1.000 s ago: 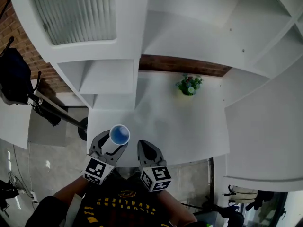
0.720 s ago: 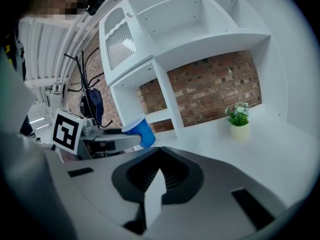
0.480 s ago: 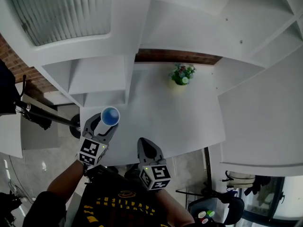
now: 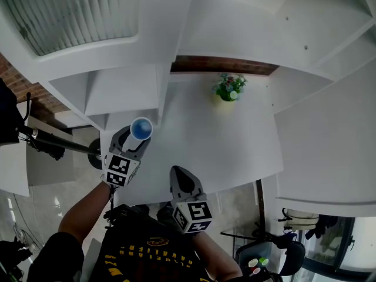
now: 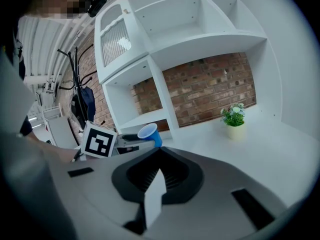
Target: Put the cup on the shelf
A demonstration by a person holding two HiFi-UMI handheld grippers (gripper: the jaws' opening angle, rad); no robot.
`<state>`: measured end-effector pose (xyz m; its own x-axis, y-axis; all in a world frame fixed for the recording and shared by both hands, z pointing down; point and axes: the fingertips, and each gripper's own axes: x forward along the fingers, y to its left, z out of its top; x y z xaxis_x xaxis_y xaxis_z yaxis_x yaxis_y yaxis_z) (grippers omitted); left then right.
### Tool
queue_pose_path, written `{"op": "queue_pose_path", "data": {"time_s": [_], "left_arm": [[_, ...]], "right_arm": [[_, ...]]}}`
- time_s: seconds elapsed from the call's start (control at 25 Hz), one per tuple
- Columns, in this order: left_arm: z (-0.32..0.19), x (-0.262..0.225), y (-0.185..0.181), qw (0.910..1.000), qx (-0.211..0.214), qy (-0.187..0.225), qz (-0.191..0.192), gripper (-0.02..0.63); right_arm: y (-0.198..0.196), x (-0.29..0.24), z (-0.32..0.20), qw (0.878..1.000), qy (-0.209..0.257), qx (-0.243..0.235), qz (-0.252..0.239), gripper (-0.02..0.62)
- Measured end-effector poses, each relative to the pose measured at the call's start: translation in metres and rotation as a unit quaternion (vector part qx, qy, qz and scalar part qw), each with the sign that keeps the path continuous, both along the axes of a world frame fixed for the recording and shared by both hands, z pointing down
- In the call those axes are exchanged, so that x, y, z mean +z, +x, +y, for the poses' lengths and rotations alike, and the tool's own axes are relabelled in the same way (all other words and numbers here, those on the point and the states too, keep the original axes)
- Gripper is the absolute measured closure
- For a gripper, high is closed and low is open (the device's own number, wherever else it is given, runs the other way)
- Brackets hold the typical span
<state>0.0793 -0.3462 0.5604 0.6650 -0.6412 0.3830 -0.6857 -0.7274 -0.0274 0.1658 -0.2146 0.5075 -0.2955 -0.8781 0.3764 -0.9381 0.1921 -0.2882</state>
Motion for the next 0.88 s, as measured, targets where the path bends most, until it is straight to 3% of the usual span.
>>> {"op": "queue_pose_path", "data": {"time_s": [0.6, 0.88], "left_arm": [[-0.052, 0.075, 0.002, 0.9954, -0.052, -0.080, -0.012, 0.347], [-0.066, 0.108, 0.008, 0.9926, -0.063, -0.097, -0.038, 0.347]], "right_arm": [[0.004, 0.005, 0.023, 1.000, -0.015, 0.005, 0.013, 0.601], [0.011, 0.013, 0.039, 0.999, -0.028, 0.015, 0.027, 0.601]]}}
